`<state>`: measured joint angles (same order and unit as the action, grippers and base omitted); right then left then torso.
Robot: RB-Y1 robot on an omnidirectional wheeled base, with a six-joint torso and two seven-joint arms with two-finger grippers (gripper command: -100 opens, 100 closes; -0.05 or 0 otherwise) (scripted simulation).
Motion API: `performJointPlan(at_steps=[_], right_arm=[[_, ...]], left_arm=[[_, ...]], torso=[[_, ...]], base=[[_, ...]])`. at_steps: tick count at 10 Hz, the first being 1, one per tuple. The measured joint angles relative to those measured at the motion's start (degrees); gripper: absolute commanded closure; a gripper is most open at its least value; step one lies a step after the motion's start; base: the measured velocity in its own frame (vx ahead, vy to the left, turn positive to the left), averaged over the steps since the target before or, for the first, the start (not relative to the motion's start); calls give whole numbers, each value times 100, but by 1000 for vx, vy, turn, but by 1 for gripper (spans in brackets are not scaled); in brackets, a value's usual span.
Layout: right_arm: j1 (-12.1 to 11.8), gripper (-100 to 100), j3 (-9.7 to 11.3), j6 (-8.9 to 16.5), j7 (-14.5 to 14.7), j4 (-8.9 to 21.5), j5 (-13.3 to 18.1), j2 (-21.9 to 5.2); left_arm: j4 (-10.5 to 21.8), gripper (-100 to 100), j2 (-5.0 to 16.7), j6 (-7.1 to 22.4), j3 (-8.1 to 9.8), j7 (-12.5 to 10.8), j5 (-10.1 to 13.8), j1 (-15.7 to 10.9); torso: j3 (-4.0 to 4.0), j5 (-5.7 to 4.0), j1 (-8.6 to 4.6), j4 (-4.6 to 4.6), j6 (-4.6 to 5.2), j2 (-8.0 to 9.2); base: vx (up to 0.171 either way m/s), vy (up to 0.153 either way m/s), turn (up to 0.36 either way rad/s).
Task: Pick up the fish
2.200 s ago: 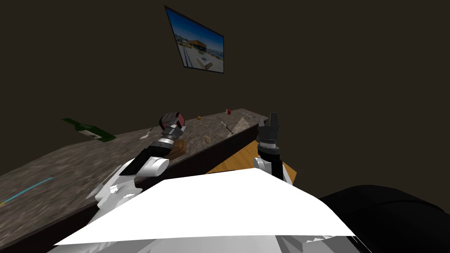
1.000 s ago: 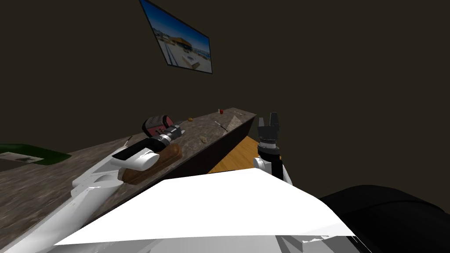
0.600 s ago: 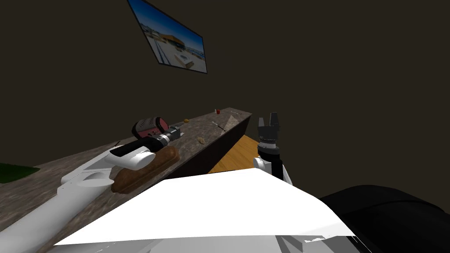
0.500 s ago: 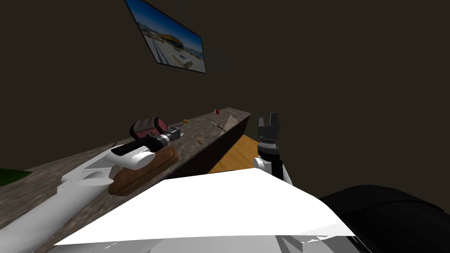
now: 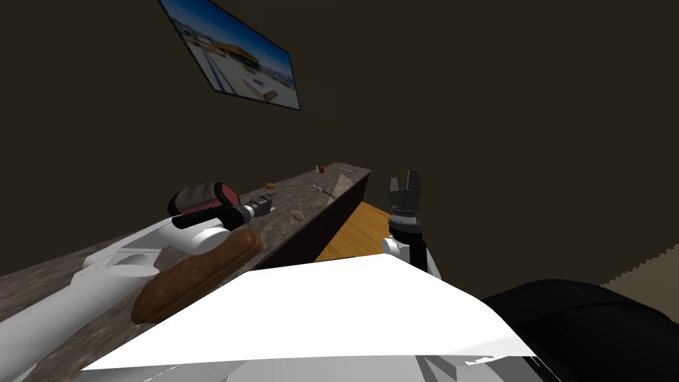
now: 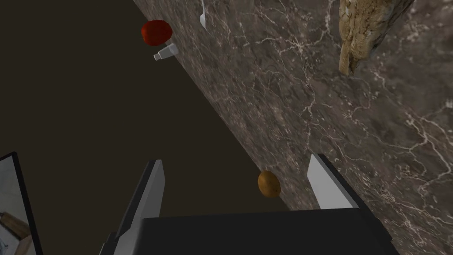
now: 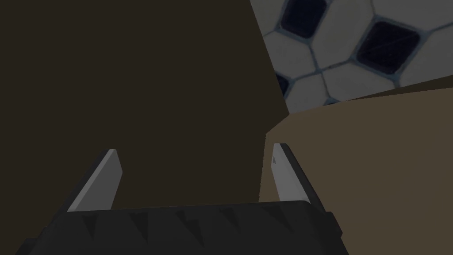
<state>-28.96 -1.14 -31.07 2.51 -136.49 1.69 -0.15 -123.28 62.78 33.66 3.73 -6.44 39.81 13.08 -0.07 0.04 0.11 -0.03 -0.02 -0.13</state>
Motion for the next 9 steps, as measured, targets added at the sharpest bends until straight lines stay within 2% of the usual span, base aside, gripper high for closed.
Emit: performJointPlan(at_steps=[2, 3, 4, 6, 7, 8, 9], right_arm=[[0, 0, 0, 0, 0, 0, 0, 0], [0, 0, 0, 0, 0, 0, 0, 0], [-1, 0, -1, 0, 0, 0, 0, 0], [0, 0, 0, 0, 0, 0, 0, 0], [-1, 0, -1, 0, 0, 0, 0, 0], [-1, 0, 0, 0, 0, 0, 0, 0], [-1, 0, 0, 0, 0, 0, 0, 0]], left_arm=[[12, -100, 288, 251, -32, -5, 247, 48], [50, -100, 488, 371, -65, 14, 451, 153], [78, -100, 595, 490, -119, 17, 534, 129], [154, -100, 885, 859, -317, -12, 770, 92], [179, -100, 1028, 952, -333, -5, 907, 123], [318, -100, 1237, 1012, -416, 61, 1151, 92], [325, -100, 1400, 1149, -495, 57, 1273, 157]], torso=[[-1, -1, -2, -1, 0, -3], [-3, 0, 1, -1, 0, -5], [-3, 1, 1, -1, -5, -5], [-7, 0, -1, -3, 0, -12], [-7, 0, -1, -2, -6, -12], [-7, -1, -3, -3, -2, -12], [-9, -1, -5, -4, -1, -16]], base=[[14, 22, -309], [15, 25, -126], [21, 16, -198], [31, 21, -251], [28, 13, -197], [42, 14, -333], [49, 25, -356]])
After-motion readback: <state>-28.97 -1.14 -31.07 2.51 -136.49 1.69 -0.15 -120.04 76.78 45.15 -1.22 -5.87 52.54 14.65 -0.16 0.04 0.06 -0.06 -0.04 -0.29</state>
